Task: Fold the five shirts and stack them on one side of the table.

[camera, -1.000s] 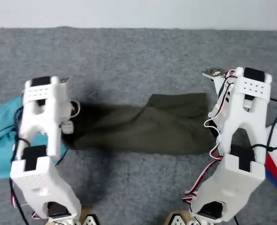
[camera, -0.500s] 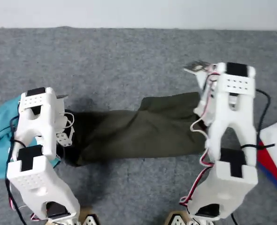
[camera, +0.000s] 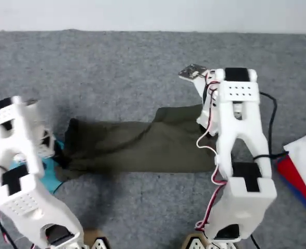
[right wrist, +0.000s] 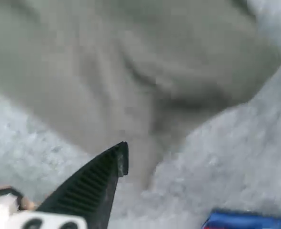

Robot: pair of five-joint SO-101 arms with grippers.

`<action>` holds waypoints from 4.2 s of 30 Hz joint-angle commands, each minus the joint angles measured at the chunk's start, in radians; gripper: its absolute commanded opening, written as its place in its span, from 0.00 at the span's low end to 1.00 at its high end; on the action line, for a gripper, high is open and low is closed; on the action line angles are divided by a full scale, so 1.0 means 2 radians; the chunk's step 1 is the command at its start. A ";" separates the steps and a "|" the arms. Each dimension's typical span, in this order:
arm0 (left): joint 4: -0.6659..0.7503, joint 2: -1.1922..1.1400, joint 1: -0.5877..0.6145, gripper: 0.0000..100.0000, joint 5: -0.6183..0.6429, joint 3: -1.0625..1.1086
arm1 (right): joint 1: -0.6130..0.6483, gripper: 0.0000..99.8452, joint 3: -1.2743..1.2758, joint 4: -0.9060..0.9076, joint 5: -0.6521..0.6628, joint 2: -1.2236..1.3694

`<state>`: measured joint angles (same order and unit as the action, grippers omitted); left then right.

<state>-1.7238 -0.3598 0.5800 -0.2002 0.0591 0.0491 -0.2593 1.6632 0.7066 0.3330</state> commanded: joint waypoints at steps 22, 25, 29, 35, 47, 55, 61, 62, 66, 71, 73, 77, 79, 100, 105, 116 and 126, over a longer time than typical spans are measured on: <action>-0.018 0.004 0.104 0.20 -0.070 -0.030 | 0.011 0.30 -0.446 0.056 -0.044 0.378; -0.018 0.004 0.104 0.20 -0.070 -0.030 | 0.011 0.14 -0.466 0.057 -0.044 0.400; -0.018 0.004 0.104 0.20 -0.070 -0.030 | 0.010 0.00 -0.500 0.057 -0.044 0.405; -0.018 0.004 0.104 0.20 -0.070 -0.030 | 0.007 0.01 -0.545 0.066 -0.044 0.405; -0.018 0.004 0.104 0.20 -0.072 0.017 | 0.020 0.01 -0.396 0.069 -0.019 0.291; -0.018 0.004 0.104 0.20 -0.073 0.019 | 0.037 0.01 -0.174 0.066 0.031 0.139; -0.018 0.004 0.104 0.20 -0.073 0.019 | 0.039 0.01 -0.061 0.065 0.072 0.063; -0.018 0.004 0.104 0.20 -0.073 0.019 | 0.040 0.01 -0.045 0.065 0.078 0.053; -0.018 0.004 0.104 0.20 -0.073 0.019 | 0.058 0.01 0.012 0.054 0.101 0.017; -0.018 0.004 0.104 0.20 -0.073 0.019 | 0.065 0.01 0.071 -0.042 0.098 0.005; -0.018 0.004 0.104 0.20 -0.073 0.019 | 0.063 0.01 0.074 -0.064 0.078 0.006; -0.018 0.004 0.104 0.20 -0.074 0.019 | 0.063 0.01 0.076 -0.069 0.061 0.006; -0.018 0.004 0.104 0.20 -0.074 0.019 | 0.063 0.05 0.076 -0.053 0.061 0.006; -0.018 0.004 0.104 0.13 -0.108 0.071 | 0.050 0.34 -0.027 0.026 0.060 -0.041; -0.018 0.004 0.104 0.13 -0.108 0.071 | 0.085 0.34 -0.029 -0.013 0.060 0.022; -0.018 0.004 0.105 0.13 -0.107 0.076 | 0.096 0.34 -0.162 -0.034 0.060 0.204; -0.018 0.004 0.104 0.13 -0.107 0.092 | 0.094 0.15 -0.374 0.066 0.061 0.386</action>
<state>-1.7238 -0.3598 0.7948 -0.4043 0.2417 0.2317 -0.9053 1.7400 0.8339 1.0296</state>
